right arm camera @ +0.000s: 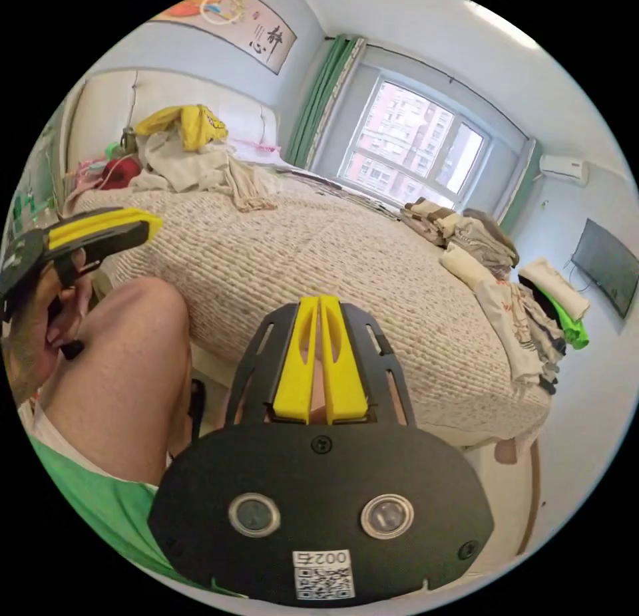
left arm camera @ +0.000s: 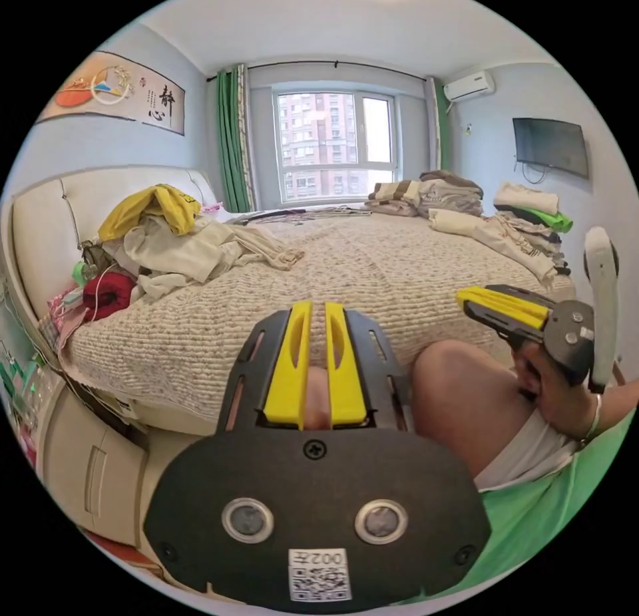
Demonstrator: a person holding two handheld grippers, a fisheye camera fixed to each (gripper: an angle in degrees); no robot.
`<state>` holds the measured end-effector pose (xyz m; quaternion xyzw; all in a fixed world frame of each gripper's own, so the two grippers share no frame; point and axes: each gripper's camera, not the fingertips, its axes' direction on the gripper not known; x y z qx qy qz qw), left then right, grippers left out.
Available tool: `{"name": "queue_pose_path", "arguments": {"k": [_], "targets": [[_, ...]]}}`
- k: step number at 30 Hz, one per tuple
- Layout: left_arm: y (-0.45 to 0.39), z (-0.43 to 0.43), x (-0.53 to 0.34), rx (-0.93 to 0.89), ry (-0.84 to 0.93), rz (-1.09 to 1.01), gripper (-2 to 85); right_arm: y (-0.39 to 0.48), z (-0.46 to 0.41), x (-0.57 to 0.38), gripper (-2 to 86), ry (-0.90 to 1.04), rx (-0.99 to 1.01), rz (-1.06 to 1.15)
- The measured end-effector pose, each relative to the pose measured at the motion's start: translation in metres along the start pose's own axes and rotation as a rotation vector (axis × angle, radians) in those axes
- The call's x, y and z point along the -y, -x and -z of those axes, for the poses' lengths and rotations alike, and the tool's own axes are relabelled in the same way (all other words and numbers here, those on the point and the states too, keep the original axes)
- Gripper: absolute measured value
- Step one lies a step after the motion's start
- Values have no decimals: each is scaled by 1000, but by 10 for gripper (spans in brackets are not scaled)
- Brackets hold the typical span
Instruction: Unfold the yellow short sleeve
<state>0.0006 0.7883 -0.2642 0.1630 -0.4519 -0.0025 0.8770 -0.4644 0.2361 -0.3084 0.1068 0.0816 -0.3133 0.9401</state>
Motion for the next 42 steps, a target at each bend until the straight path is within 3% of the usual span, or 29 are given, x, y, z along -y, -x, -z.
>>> {"name": "queue_pose_path", "arguments": {"k": [8, 10, 12, 18, 25, 26, 28, 29, 31, 33, 35, 38, 42], "targets": [[32, 6, 21, -68, -23, 89, -8, 11, 30, 23, -9, -36, -31, 28], [52, 5, 38, 46, -77, 84, -5, 6, 34, 30, -9, -21, -20, 8], [109, -6, 81, 169, -131, 186, 6, 2, 36, 36, -9, -12, -6, -5], [296, -56, 205, 243, -99, 589, 58, 2, 45, 53, -9, 7, -5, -1], [396, -94, 283, 97, -31, 770, 36, 0, 54, 69, -9, 32, -12, 3], [395, -88, 292, 3, -61, 775, 14, 0, 55, 69, -9, 32, -14, 6], [352, -69, 318, -20, -106, 571, -2, 0, 59, 72, -9, 25, -19, 17], [306, -56, 333, 27, -93, 375, -5, 0, 60, 72, -9, 23, -20, 20], [238, -41, 332, -79, -106, 115, -8, 1, 63, 75, -9, 17, -25, 41], [154, -41, 309, -359, 15, -208, -9, 2, 64, 77, -9, 15, -33, 55], [103, -53, 280, -452, 181, -328, -9, 0, 67, 77, -9, 6, -41, 55], [62, -71, 220, -486, 357, -309, -9, -12, 76, 75, -9, -23, -45, 8], [74, -66, 163, -738, 424, -75, -13, -37, 79, 75, -6, -29, -4, -66]]}}
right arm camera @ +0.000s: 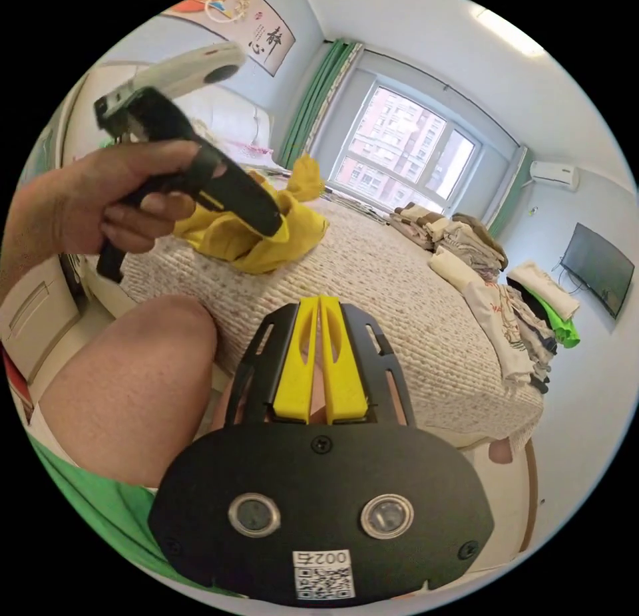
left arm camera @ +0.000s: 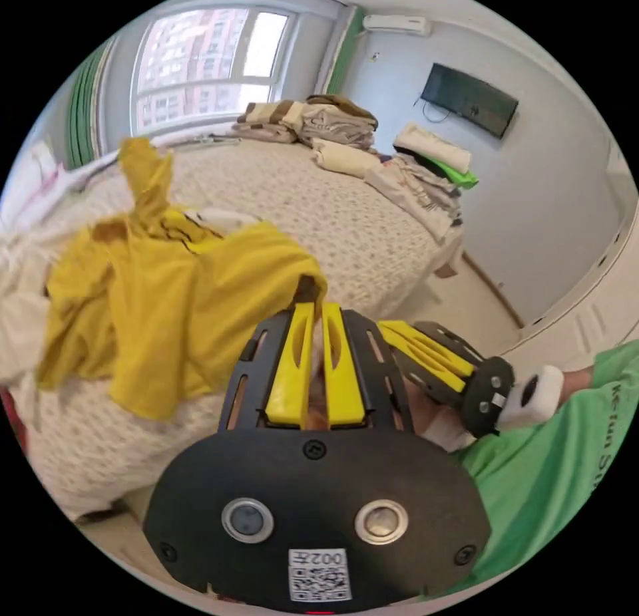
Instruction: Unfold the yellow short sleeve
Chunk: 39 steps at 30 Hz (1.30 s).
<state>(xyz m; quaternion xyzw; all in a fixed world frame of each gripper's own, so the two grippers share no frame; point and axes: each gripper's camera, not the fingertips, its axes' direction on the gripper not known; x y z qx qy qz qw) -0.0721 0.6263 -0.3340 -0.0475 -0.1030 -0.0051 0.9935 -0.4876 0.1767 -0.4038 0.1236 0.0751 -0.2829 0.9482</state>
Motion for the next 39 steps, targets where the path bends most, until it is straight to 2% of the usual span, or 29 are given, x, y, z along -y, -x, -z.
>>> {"name": "queue_pose_path", "arguments": {"k": [2, 4, 9, 12, 14, 19, 22, 23, 26, 30, 33, 36, 38, 39], "targets": [[6, 10, -18, -44, -33, 44, -12, -8, -5, 5, -1, 23, 30, -15], [14, 27, -33, 9, -68, 89, -10, -17, -16, 15, 24, 76, 77, -27], [52, 88, -65, 308, -212, 268, -6, -20, -33, 36, 102, 55, 205, 11], [78, 108, -77, 415, -262, 398, 10, -5, -38, 48, 136, -16, 148, 140], [92, 109, -83, 434, -274, 439, 18, 0, -42, 56, 140, -14, 124, 173], [129, 83, -84, 322, -205, 520, 37, -17, -42, 68, 143, -7, 208, 69], [138, 73, -81, 263, -199, 559, 15, -30, -41, 61, 133, 6, 226, 37], [135, 74, -79, 228, -216, 538, 3, -33, -41, 59, 130, 8, 223, 32], [93, 85, -65, 13, -284, 234, -8, -51, -40, 52, 118, -5, 191, 18], [14, 108, -63, -19, -223, -199, -10, -86, -38, 59, 111, -72, 166, -21], [-2, 98, -84, 21, -49, -284, -10, -112, -38, 81, 109, -145, 144, -38], [1, 79, -119, 77, 81, -246, -10, -122, -53, 118, 82, -131, 258, 55], [5, 71, -141, 31, 84, -187, -10, -115, -74, 144, 65, -54, 375, 160], [7, 66, -153, -48, 74, -149, -10, -107, -88, 160, 64, -20, 430, 206]]}}
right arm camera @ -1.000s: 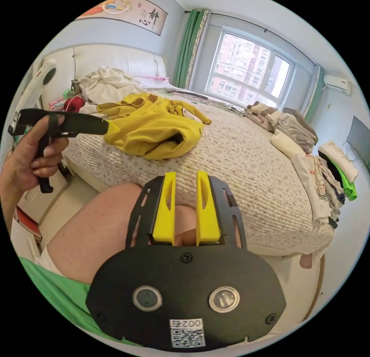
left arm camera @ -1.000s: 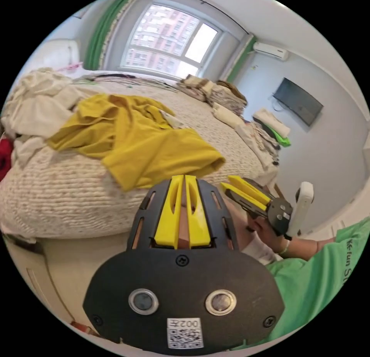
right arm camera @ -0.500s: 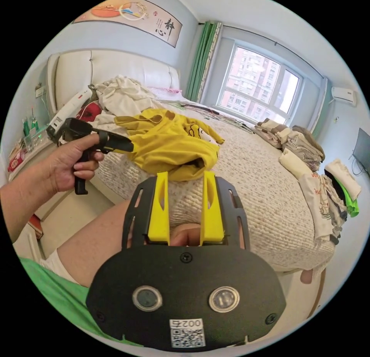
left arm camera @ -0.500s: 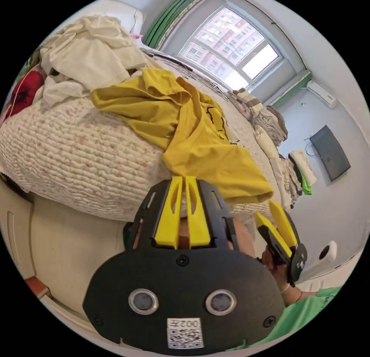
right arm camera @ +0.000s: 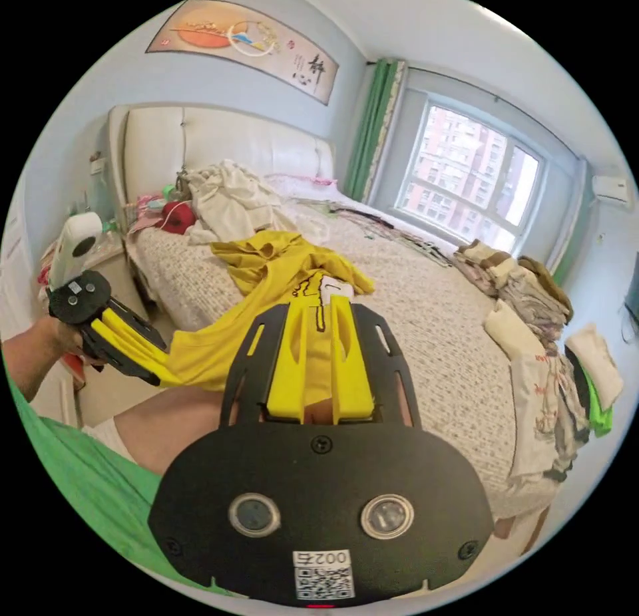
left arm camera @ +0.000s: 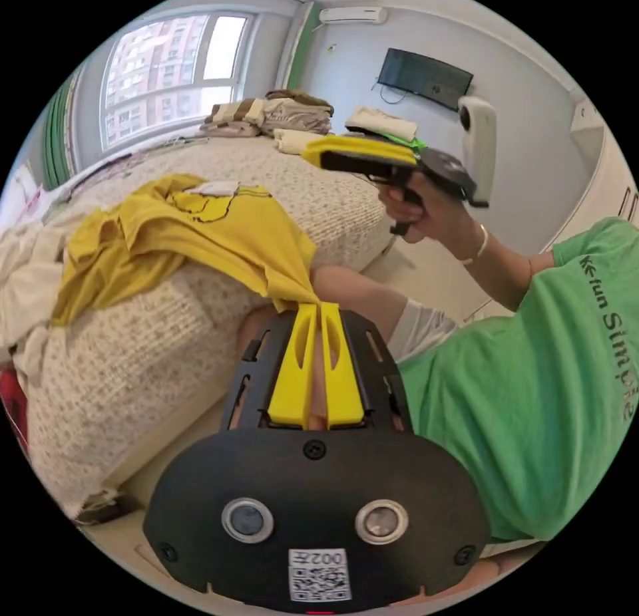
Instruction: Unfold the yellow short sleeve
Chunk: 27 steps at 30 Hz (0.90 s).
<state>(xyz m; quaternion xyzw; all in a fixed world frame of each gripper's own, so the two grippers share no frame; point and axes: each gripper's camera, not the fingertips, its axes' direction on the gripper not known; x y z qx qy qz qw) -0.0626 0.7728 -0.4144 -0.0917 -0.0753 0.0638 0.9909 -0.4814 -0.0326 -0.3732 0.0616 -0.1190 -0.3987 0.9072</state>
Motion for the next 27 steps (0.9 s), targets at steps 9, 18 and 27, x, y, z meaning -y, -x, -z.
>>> {"name": "queue_pose_path", "arguments": {"k": [9, 18, 27], "targets": [[-58, -62, -48, -144, 193, -68, -9, 7, -168, 90, 109, 306, 53, 287], [-72, -86, -77, -224, 116, 47, -9, -52, -248, 72, 70, 431, 207, 83], [-102, -71, -102, 7, 10, 138, -9, -197, -92, 10, -5, 45, 310, -198]]}}
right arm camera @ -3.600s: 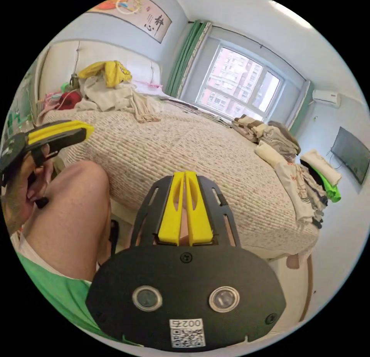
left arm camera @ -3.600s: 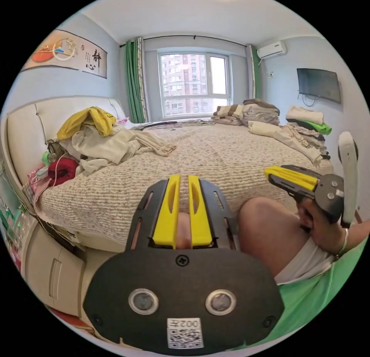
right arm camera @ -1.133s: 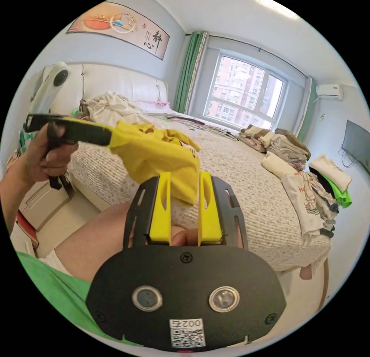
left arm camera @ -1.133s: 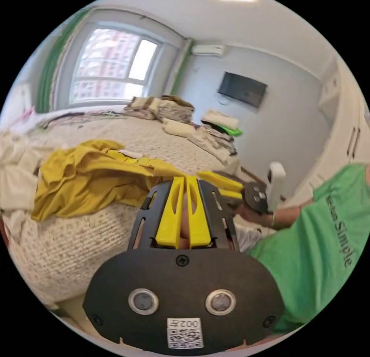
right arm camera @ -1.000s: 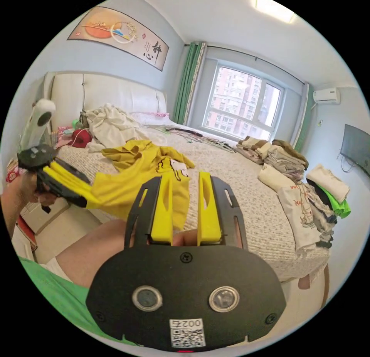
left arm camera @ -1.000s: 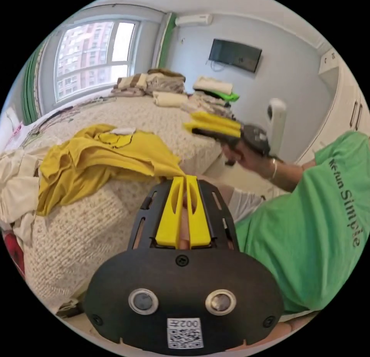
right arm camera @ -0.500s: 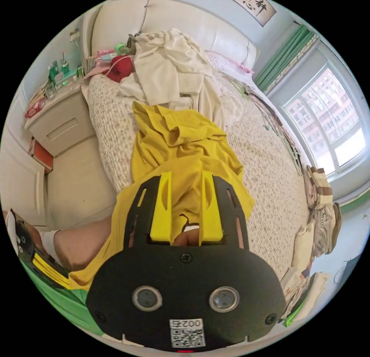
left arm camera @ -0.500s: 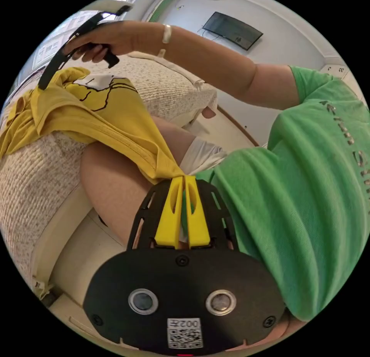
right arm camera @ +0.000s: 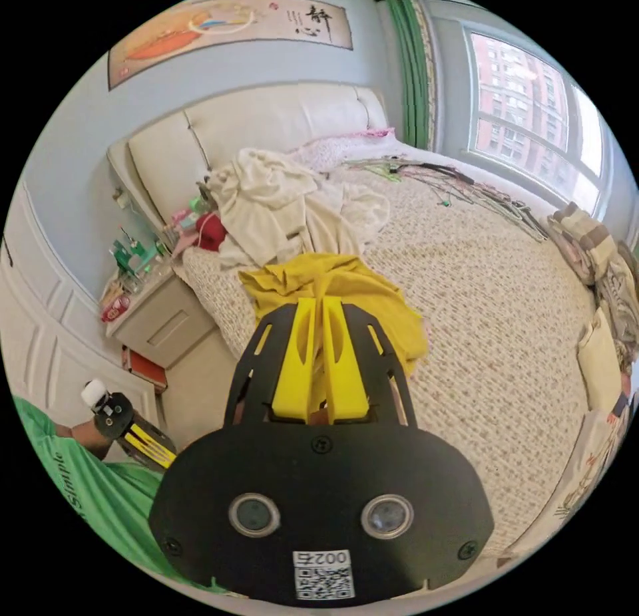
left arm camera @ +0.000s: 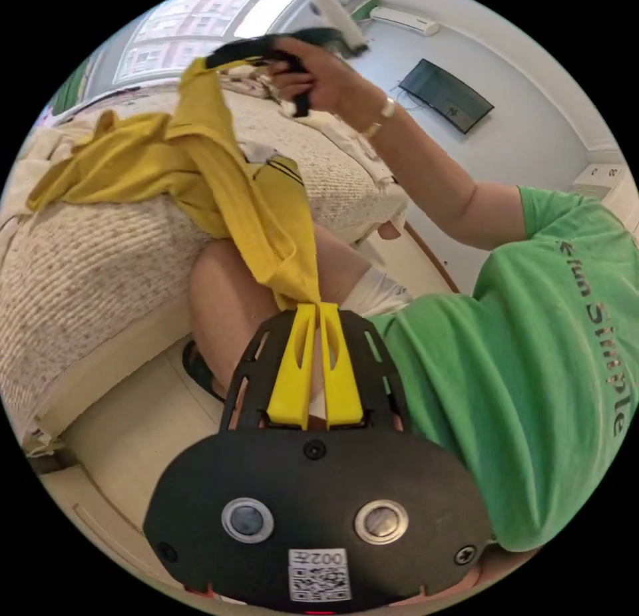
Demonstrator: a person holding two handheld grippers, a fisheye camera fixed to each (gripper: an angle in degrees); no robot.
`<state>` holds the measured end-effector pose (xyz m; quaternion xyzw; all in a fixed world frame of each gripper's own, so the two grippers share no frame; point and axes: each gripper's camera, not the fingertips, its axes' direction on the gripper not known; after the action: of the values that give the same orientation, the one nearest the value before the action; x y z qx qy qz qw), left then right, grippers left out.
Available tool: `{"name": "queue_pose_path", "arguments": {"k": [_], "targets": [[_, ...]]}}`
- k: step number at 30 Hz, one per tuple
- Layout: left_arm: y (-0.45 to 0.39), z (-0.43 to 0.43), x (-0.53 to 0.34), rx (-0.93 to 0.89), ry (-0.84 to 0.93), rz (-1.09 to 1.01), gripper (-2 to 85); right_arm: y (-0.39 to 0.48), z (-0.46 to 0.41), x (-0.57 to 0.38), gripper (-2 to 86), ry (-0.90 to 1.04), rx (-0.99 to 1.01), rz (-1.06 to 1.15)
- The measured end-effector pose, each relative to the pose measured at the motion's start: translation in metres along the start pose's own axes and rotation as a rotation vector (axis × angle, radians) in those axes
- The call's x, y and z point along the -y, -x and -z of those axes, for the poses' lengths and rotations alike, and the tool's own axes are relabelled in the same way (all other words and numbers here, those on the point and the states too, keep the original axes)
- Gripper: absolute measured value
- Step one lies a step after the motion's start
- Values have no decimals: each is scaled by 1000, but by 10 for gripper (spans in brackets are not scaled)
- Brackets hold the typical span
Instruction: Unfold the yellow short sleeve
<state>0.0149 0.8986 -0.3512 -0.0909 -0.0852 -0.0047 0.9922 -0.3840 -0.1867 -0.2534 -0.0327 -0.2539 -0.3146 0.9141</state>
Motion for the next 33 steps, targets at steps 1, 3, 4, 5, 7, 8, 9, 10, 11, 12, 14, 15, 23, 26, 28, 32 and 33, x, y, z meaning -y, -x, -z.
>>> {"name": "queue_pose_path", "arguments": {"k": [1, 3, 4, 5, 7, 8, 9, 10, 11, 12, 14, 15, 23, 26, 28, 32, 33], "targets": [[-3, 5, 0, 19, -22, 2, -9, -12, 27, -9, -7, -50, -25, -19], [-20, 27, 1, 125, -119, 11, -9, -27, 70, -26, -8, -138, -57, -45], [-25, 33, 1, 161, -141, 12, -9, -37, 99, -38, -8, -204, -67, -73], [-37, 45, 3, 249, -181, 9, -9, -42, 114, -44, -8, -239, -67, -93], [-61, 66, 8, 429, -257, 5, -9, -60, 178, -72, -9, -390, -32, -154], [-80, 83, 14, 542, -321, -13, -9, -62, 194, -79, -9, -424, -22, -156], [-104, 104, 22, 630, -382, -66, -10, -61, 225, -89, -9, -478, -25, -140], [-118, 116, 27, 669, -410, -103, -10, -53, 256, -96, -9, -529, -54, -106], [-149, 139, 38, 752, -466, -178, -10, -48, 271, -100, -9, -557, -71, -87], [-182, 162, 48, 852, -528, -232, -10, -34, 303, -107, -9, -616, -101, -47], [-234, 192, 62, 1017, -635, -292, -10, -11, 349, -121, -9, -718, -127, 13], [-267, 209, 67, 1105, -723, -329, -10, 4, 378, -132, -9, -789, -140, 45], [-421, 233, 61, 1347, -1023, -508, -10, 59, 483, -206, -9, -1030, -315, 118], [-438, 210, 58, 1372, -1034, -530, -10, 53, 489, -229, -9, -1059, -337, 84], [-439, 191, 63, 1403, -1011, -553, -10, 44, 483, -241, -9, -1067, -374, 60], [-421, 160, 103, 1426, -975, -576, -10, 23, 460, -236, -8, -1026, -437, 47], [-409, 155, 125, 1386, -943, -554, -9, 8, 447, -225, -8, -975, -432, 35]]}}
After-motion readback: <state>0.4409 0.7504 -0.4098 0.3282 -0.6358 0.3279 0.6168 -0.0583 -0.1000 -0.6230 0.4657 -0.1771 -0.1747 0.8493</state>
